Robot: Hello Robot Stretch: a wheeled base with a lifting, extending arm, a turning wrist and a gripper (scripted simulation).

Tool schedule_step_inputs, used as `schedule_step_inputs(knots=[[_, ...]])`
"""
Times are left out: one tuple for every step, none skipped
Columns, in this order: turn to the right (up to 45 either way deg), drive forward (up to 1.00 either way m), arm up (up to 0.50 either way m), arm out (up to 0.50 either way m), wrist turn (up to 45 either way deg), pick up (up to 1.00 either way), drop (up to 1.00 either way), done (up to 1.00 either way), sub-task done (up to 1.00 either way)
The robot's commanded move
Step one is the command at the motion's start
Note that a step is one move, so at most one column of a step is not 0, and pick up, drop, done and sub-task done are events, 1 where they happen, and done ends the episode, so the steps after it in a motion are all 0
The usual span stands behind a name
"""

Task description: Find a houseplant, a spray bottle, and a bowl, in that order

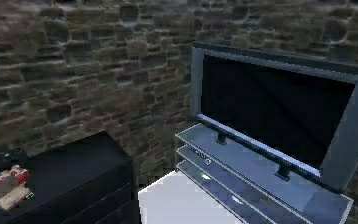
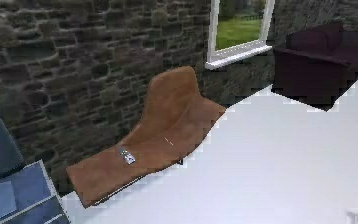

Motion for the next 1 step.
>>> schedule_step_inputs(knots=[[-39.0, 0.0, 0.0, 0.0, 0.0, 0.0, 0.0, 0.0, 0.0]])
